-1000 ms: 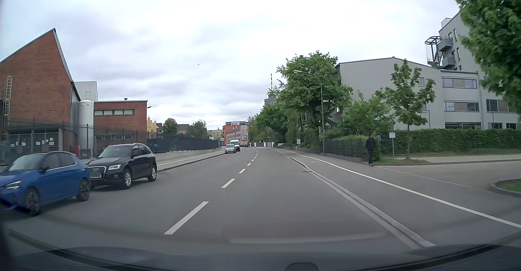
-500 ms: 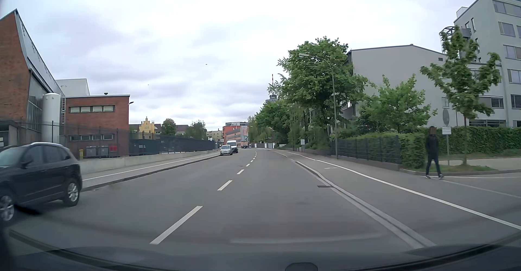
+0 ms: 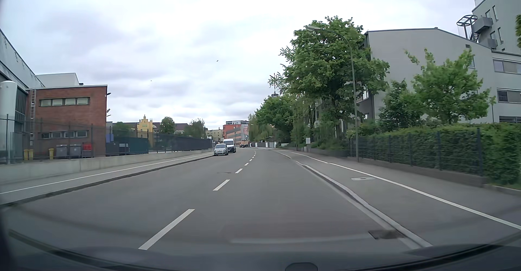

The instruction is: Follow the waypoints while adhering to traffic rules and regulations

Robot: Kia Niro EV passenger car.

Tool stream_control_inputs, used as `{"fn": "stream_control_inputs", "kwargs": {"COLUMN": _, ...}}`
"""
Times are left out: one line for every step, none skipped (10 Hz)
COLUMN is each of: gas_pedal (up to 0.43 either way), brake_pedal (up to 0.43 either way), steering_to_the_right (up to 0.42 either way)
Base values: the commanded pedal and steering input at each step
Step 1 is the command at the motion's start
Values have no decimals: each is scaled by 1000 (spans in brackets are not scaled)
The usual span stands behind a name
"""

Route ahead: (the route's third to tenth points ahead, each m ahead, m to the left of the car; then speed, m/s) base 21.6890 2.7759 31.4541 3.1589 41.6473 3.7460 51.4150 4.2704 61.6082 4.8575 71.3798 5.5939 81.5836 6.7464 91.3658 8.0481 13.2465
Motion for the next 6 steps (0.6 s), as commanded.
{"fn": "stream_control_inputs", "kwargs": {"gas_pedal": 157, "brake_pedal": 0, "steering_to_the_right": -5}}
{"fn": "stream_control_inputs", "kwargs": {"gas_pedal": 157, "brake_pedal": 0, "steering_to_the_right": -5}}
{"fn": "stream_control_inputs", "kwargs": {"gas_pedal": 157, "brake_pedal": 0, "steering_to_the_right": -6}}
{"fn": "stream_control_inputs", "kwargs": {"gas_pedal": 157, "brake_pedal": 0, "steering_to_the_right": -6}}
{"fn": "stream_control_inputs", "kwargs": {"gas_pedal": 157, "brake_pedal": 0, "steering_to_the_right": -6}}
{"fn": "stream_control_inputs", "kwargs": {"gas_pedal": 150, "brake_pedal": 0, "steering_to_the_right": -6}}
